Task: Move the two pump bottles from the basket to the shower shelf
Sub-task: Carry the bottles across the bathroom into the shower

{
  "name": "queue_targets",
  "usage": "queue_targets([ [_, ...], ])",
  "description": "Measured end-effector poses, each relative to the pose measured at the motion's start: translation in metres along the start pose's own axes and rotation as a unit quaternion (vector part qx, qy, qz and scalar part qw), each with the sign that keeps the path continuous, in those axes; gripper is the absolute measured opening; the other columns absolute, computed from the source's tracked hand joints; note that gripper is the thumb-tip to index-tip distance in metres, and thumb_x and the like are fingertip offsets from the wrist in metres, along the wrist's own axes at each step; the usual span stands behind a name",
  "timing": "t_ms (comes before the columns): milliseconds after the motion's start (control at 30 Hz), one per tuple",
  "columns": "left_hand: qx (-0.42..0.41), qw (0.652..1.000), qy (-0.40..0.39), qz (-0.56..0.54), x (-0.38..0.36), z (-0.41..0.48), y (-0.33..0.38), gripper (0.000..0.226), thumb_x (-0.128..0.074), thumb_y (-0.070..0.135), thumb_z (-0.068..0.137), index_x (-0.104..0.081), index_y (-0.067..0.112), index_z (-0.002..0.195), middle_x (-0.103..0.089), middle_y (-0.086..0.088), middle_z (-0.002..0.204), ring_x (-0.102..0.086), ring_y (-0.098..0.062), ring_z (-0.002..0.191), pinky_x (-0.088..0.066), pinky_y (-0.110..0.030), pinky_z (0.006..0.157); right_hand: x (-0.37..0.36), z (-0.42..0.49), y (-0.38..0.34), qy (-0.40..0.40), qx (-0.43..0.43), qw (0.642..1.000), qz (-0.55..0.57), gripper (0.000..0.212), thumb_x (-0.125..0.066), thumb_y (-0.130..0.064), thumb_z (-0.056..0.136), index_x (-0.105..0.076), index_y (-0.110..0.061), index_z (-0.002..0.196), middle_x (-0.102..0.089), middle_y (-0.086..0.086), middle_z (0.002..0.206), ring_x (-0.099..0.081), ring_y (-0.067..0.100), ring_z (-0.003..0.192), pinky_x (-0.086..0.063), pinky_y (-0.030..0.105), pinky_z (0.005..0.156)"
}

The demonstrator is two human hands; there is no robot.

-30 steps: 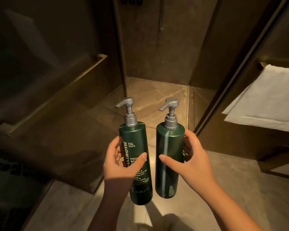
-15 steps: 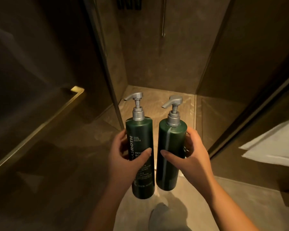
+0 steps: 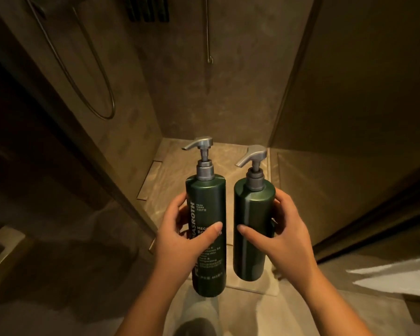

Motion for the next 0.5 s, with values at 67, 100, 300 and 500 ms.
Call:
queue_targets([
  [67,-0.009,1.000,-0.005,0.001,-0.005,0.031,-0.003,0.063,-0.073,0.048,0.047,-0.044,0.062,0.101,-0.061,0.031,0.100,-0.056,0.010,0.094,-0.048,-0.008,0.062,0.000,0.026,0.008,0.009,-0.011,1.000,-0.001,0.073,-0.080,-0.025,0.061,-0.038,-0.047,0.117,-0.054,-0.027,0.110,-0.051,-0.010,0.102,-0.042,0.003,0.076],
  [100,-0.012,1.000,-0.006,0.001,-0.007,0.047,-0.004,0.063,-0.073,0.048,0.047,-0.044,0.063,0.101,-0.059,0.037,0.100,-0.055,0.011,0.095,-0.048,-0.007,0.062,-0.001,0.040,0.012,0.010,-0.014,1.000,-0.004,0.072,-0.080,-0.025,0.061,-0.038,-0.048,0.115,-0.053,-0.027,0.109,-0.050,-0.011,0.102,-0.042,0.003,0.075],
  [300,-0.015,1.000,0.013,-0.018,-0.011,0.147,-0.003,0.067,-0.075,0.046,0.049,-0.044,0.058,0.106,-0.055,0.041,0.103,-0.055,0.011,0.097,-0.045,-0.015,0.072,-0.015,0.142,0.014,0.001,-0.019,0.999,-0.034,0.071,-0.081,-0.029,0.058,-0.037,-0.058,0.106,-0.049,-0.034,0.105,-0.045,-0.021,0.100,-0.040,-0.002,0.071],
  [500,-0.026,0.997,0.058,-0.039,0.011,0.237,0.011,0.065,-0.076,0.043,0.047,-0.047,0.054,0.104,-0.057,0.040,0.101,-0.056,0.009,0.097,-0.049,-0.012,0.069,-0.046,0.253,-0.019,-0.040,0.036,0.998,-0.040,0.071,-0.079,-0.036,0.056,-0.037,-0.056,0.110,-0.047,-0.047,0.103,-0.046,-0.017,0.101,-0.040,-0.001,0.074],
])
Point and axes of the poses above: each hand's wrist, its own z-axis towards the middle knuckle, its own x-axis out of the back of the hand, y = z × x, the point moved 5 cm from there along z, towards the middle knuckle
